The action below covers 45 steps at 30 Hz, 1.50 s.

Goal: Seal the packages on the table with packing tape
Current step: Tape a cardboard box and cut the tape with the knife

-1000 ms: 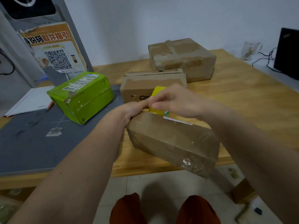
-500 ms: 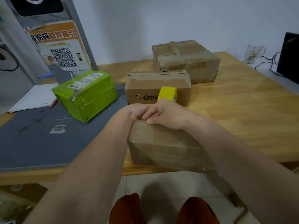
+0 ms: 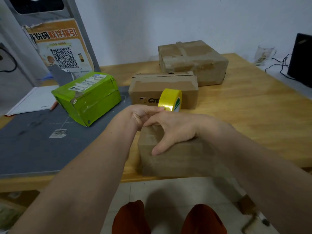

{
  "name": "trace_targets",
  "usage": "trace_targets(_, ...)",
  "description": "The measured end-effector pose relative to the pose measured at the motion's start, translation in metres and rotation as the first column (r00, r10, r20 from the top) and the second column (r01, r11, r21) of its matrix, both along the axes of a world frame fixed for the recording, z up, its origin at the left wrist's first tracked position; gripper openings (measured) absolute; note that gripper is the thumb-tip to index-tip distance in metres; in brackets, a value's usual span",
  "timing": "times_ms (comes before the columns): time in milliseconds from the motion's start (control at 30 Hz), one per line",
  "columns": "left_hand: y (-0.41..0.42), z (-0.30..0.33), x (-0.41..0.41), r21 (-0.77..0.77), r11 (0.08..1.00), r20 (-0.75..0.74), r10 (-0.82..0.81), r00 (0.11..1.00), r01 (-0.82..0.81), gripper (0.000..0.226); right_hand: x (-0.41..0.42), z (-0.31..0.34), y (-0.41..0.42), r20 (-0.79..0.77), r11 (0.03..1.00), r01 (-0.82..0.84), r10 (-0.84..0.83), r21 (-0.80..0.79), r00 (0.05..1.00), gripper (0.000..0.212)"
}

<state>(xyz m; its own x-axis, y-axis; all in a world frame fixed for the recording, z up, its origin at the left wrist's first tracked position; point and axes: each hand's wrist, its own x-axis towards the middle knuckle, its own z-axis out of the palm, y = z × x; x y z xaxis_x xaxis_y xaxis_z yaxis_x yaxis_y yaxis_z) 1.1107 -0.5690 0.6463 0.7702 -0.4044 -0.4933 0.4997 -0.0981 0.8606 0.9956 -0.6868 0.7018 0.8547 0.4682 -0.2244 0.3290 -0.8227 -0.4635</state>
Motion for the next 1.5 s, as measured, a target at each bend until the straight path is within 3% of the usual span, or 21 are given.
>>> trace_targets(100,0.001,0.007,-0.003,-0.084,0.996,-0.008,0.03,1.0,-0.031,0.043,0.004,0.007,-0.008,-0.034,0.999,0.004,-0.006,-0.048,0.999,0.077)
trace_targets(200,0.001,0.011,-0.002,-0.129,0.99,-0.045,0.057,0.997,-0.063,0.057,0.003,0.006,-0.012,0.043,0.99,0.044,-0.038,-0.135,0.998,0.079)
trace_targets(333,0.01,0.033,0.003,-0.153,0.969,-0.147,0.173,0.974,-0.196,0.034,0.005,0.0,-0.01,0.185,0.982,0.119,-0.092,-0.144,0.978,0.057)
trace_targets(433,0.021,0.058,0.005,-0.249,0.945,-0.112,0.19,0.975,-0.213,0.026,0.018,-0.009,-0.012,0.315,0.967,0.244,-0.209,-0.078,0.926,0.043)
trace_targets(500,0.026,0.076,0.002,-0.326,0.923,-0.055,0.195,0.979,-0.203,0.021,0.025,-0.019,-0.014,0.422,0.944,0.317,-0.25,-0.096,0.871,0.044)
trace_targets(633,0.04,0.097,-0.007,-0.387,0.911,0.034,0.168,0.985,-0.142,0.029,0.02,-0.037,-0.022,0.414,0.907,0.393,-0.419,0.152,0.808,0.068)
trace_targets(700,0.045,0.097,-0.012,-0.38,0.916,0.027,0.153,0.988,-0.131,0.029,0.008,-0.039,-0.03,0.314,0.933,0.36,-0.349,0.025,0.883,0.099)
trace_targets(767,0.048,0.091,-0.017,-0.365,0.921,0.024,0.157,0.987,-0.137,0.027,-0.006,-0.046,-0.04,0.192,0.922,0.311,-0.271,-0.229,0.943,0.125)
trace_targets(867,0.05,0.083,-0.028,-0.364,0.919,0.02,0.172,0.985,-0.153,0.024,-0.014,-0.052,-0.056,0.208,0.791,0.448,-0.397,-0.417,0.894,0.127)
trace_targets(933,0.052,0.081,-0.036,-0.375,0.912,0.012,0.182,0.983,-0.165,0.023,-0.011,-0.049,-0.055,0.241,0.743,0.551,-0.496,-0.379,0.834,0.109)
trace_targets(1067,0.054,0.079,-0.053,-0.366,0.918,0.029,0.174,0.984,-0.152,0.024,-0.002,-0.046,-0.034,0.33,0.775,0.571,-0.483,-0.269,0.811,0.087)
trace_targets(1133,0.056,0.078,-0.061,-0.368,0.923,0.052,0.142,0.989,-0.113,0.026,-0.004,-0.042,-0.031,0.343,0.788,0.608,-0.549,-0.091,0.762,0.091)
trace_targets(1167,0.058,0.078,-0.064,-0.379,0.921,0.062,0.12,0.991,-0.088,0.026,-0.007,-0.037,-0.033,0.293,0.787,0.608,-0.608,0.102,0.738,0.094)
trace_targets(1200,0.06,0.077,-0.068,-0.393,0.918,0.068,0.095,0.993,-0.061,0.025,-0.01,-0.031,-0.035,0.153,0.72,0.586,-0.67,0.371,0.726,0.098)
trace_targets(1233,0.061,0.075,-0.072,-0.411,0.911,0.07,0.065,0.995,-0.031,0.024,-0.013,-0.024,-0.036,-0.05,0.54,0.552,-0.684,0.635,0.728,0.1)
trace_targets(1267,0.062,0.074,-0.076,-0.434,0.901,0.068,0.031,0.997,0.001,0.024,-0.014,-0.02,-0.037,-0.246,0.29,0.52,-0.633,0.804,0.734,0.1)
trace_targets(1300,0.06,0.072,-0.081,-0.455,0.89,0.063,-0.007,0.998,0.035,0.023,-0.015,-0.017,-0.037,-0.386,0.082,0.505,-0.544,0.859,0.745,0.095)
trace_targets(1333,0.058,0.07,-0.087,-0.466,0.882,0.06,-0.044,0.997,0.067,0.022,-0.016,-0.016,-0.036,-0.464,-0.049,0.5,-0.459,0.864,0.757,0.082)
trace_targets(1367,0.055,0.068,-0.094,-0.466,0.88,0.061,-0.076,0.995,0.096,0.021,-0.016,-0.017,-0.033,-0.498,-0.127,0.494,-0.418,0.86,0.759,0.061)
trace_targets(1433,0.047,0.063,-0.105,-0.454,0.885,0.054,-0.087,0.995,0.103,0.017,-0.018,-0.02,-0.03,-0.51,-0.183,0.485,-0.465,0.855,0.723,0.027)
trace_targets(1500,0.038,0.056,-0.116,-0.431,0.902,0.008,0.039,0.999,-0.032,0.01,-0.021,-0.025,-0.032,-0.47,-0.185,0.454,-0.583,0.871,0.663,0.024)
